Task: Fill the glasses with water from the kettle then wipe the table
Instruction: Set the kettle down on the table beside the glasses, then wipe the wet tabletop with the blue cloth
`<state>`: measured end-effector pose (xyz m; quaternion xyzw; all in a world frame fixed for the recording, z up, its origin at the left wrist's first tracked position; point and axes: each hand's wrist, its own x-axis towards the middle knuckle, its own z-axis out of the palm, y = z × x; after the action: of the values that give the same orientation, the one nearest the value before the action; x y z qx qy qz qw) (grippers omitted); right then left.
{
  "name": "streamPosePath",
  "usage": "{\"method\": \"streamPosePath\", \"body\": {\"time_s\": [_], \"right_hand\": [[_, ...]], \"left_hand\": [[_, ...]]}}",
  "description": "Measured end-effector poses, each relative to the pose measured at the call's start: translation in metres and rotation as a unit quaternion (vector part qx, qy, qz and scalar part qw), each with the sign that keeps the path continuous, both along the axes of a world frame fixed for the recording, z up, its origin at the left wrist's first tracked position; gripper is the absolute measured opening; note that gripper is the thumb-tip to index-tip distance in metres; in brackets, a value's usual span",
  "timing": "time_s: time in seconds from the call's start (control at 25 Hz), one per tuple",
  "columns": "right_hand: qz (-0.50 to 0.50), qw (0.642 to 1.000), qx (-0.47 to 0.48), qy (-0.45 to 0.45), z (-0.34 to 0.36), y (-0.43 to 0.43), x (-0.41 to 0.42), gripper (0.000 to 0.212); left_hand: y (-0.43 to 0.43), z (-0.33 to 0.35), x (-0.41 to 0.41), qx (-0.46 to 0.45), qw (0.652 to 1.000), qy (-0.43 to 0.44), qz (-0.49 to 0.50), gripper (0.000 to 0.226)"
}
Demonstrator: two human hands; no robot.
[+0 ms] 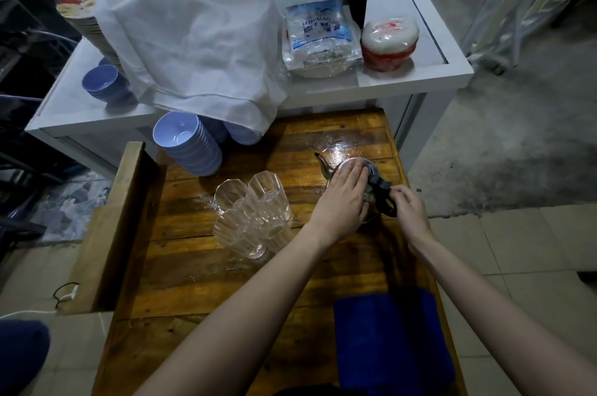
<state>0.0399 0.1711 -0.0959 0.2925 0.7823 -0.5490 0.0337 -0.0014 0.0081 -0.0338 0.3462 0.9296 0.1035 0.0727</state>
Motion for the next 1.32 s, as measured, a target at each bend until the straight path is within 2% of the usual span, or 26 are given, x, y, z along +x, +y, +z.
{"method": "streamPosePath", "body": {"time_s": [0.08, 0.16, 0.32, 0.44, 0.6, 0.72, 0.84, 0.96, 1.0, 1.08, 1.12, 1.16, 1.2, 1.24, 1.32], "right_hand": [[-0.011, 0.999, 0.048, 0.020, 0.016, -0.008, 0.017, 0.020], [-0.020, 0.993, 0.113, 0.040, 0.022, -0.020, 0.050, 0.028], [0.084, 0.970, 0.228, 0.017, 0.000, -0.053, 0.131, 0.027], [0.139, 0.939, 0.313, -0.042, -0.027, -0.083, 0.186, 0.044], [0.123, 0.908, 0.372, -0.149, -0.060, -0.118, 0.239, 0.083], [0.116, 0.900, 0.381, -0.176, -0.073, -0.129, 0.243, 0.087], [0.155, 0.869, 0.444, -0.152, -0.084, -0.136, 0.236, 0.087], [0.263, 0.847, 0.457, -0.065, -0.089, -0.150, 0.223, 0.081], [0.337, 0.822, 0.458, -0.021, -0.087, -0.155, 0.216, 0.079], [0.481, 0.751, 0.451, 0.043, -0.082, -0.161, 0.209, 0.076], [0.521, 0.726, 0.446, 0.050, -0.078, -0.162, 0.210, 0.075], [0.538, 0.718, 0.439, 0.047, -0.075, -0.162, 0.212, 0.075], [0.536, 0.727, 0.427, 0.044, -0.072, -0.161, 0.214, 0.075], [0.512, 0.754, 0.410, 0.038, -0.069, -0.163, 0.218, 0.074], [0.393, 0.850, 0.351, 0.017, -0.063, -0.178, 0.216, 0.070]], "left_hand": [[-0.005, 0.001, 0.008, 0.035, 0.999, 0.002, 0.002, 0.062], [-0.022, 0.002, 0.026, 0.096, 0.995, 0.007, -0.006, 0.056], [-0.095, -0.022, 0.088, 0.193, 0.981, -0.012, 0.021, 0.039], [-0.170, -0.061, 0.141, 0.171, 0.977, -0.060, 0.112, 0.035], [-0.247, -0.098, 0.191, 0.135, 0.978, -0.073, 0.140, 0.039], [-0.289, -0.110, 0.213, 0.122, 0.971, -0.083, 0.186, 0.044], [-0.329, -0.122, 0.227, 0.111, 0.961, -0.079, 0.241, 0.049], [-0.359, -0.132, 0.228, 0.095, 0.955, -0.057, 0.275, 0.050], [-0.366, -0.136, 0.226, 0.090, 0.954, -0.045, 0.281, 0.051], [-0.371, -0.140, 0.225, 0.087, 0.950, -0.029, 0.297, 0.053], [-0.371, -0.141, 0.224, 0.094, 0.947, -0.025, 0.307, 0.054], [-0.370, -0.141, 0.224, 0.104, 0.942, -0.022, 0.317, 0.054], [-0.367, -0.140, 0.221, 0.114, 0.939, -0.018, 0.325, 0.054], [-0.365, -0.139, 0.219, 0.120, 0.935, -0.011, 0.333, 0.054], [-0.363, -0.138, 0.210, 0.122, 0.925, 0.003, 0.360, 0.055]]}}
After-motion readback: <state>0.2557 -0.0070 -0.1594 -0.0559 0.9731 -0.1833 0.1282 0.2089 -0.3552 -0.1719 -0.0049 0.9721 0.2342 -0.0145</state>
